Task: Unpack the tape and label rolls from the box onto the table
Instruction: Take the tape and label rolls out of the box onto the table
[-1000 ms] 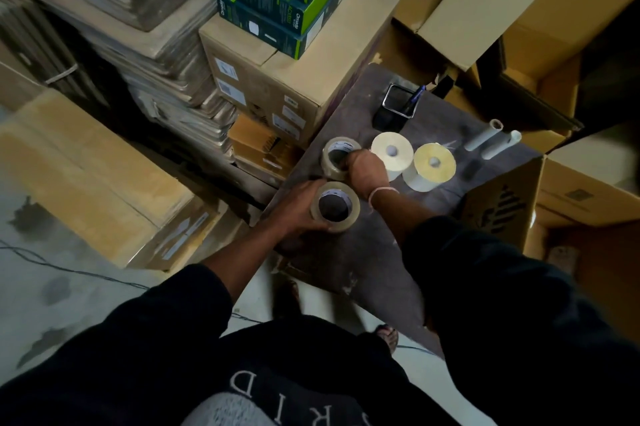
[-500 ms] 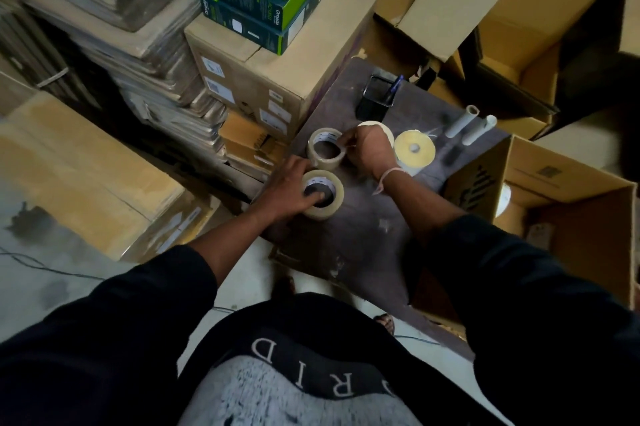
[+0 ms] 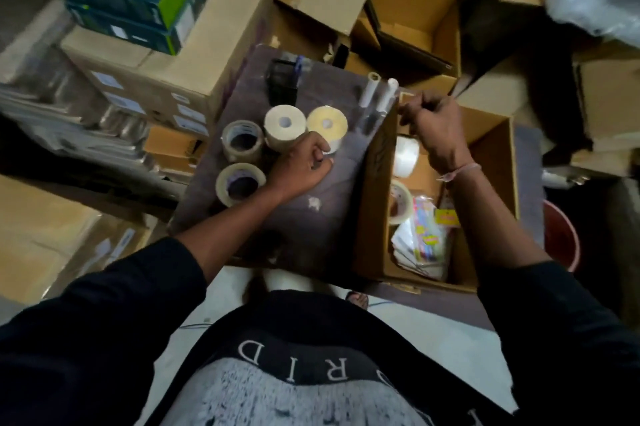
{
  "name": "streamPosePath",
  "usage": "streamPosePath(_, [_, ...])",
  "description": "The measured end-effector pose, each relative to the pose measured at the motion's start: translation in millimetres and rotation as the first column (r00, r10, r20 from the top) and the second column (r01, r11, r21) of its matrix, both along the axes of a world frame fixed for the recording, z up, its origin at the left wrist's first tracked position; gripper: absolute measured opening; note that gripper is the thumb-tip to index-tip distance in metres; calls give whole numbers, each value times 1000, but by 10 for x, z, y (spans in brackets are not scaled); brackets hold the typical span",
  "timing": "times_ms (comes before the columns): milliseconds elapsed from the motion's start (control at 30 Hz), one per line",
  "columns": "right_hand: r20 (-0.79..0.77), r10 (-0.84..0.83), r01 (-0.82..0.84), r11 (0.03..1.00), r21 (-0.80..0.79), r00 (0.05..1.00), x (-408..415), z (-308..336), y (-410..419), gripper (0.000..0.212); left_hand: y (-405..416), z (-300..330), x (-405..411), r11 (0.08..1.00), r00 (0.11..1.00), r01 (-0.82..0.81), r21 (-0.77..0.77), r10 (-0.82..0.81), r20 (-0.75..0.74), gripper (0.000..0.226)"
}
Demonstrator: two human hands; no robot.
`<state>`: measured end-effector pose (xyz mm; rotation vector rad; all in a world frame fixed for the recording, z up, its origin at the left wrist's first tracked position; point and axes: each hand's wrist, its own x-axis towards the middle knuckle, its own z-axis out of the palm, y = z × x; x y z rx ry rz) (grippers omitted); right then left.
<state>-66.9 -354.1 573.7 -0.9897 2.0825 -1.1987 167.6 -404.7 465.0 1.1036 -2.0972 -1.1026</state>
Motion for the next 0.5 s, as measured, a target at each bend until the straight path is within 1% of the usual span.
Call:
streamPosePath(67, [-70,-39,51,981,186,997,-267,-88,228,21,82,29,-263,998,999,30,58,-29,-18,16])
streamPosePath(133, [-114,29,21,908,418,993,-449,-253,416,18,152,54,-491,993,998,59,104,-55,-43,15])
streamPosePath(200, [-83,175,-84,769,634,981,-524,-469,537,13,223,83,-668,987,995,85,134,-78,-54,16])
streamPosePath(233, [-65,278,-147,675,723,958,-519,-564,588,8,257,95,-736,984,994,96,151,-89,-56,17])
streamPosePath(267, [-69,375,-182,592,785,925,-514,-696,617,9,284,96,-789,981,994,106,163,-98,-54,19])
streamPosePath(300, [-116,467,-170,525,834,877,-498,-815,623,17,301,92,-834,979,993,113,169,-105,-54,20])
streamPosePath(333, [-189,493,-121,531,839,850,-474,-926,632,26,312,84,-868,977,992,118,179,-110,-58,20])
streamPosePath(367, [-251,479,-69,555,829,841,-433,-959,650,33,316,69,-894,973,992,119,196,-108,-68,22])
streamPosePath(400, [-326,468,-21,596,802,821,-404,-1017,661,35,320,53,-912,970,992,114,214,-100,-78,23])
streamPosePath(500, [-360,452,-5,628,778,816,-339,-1117,678,34,315,31,-924,966,993,105,235,-89,-77,25])
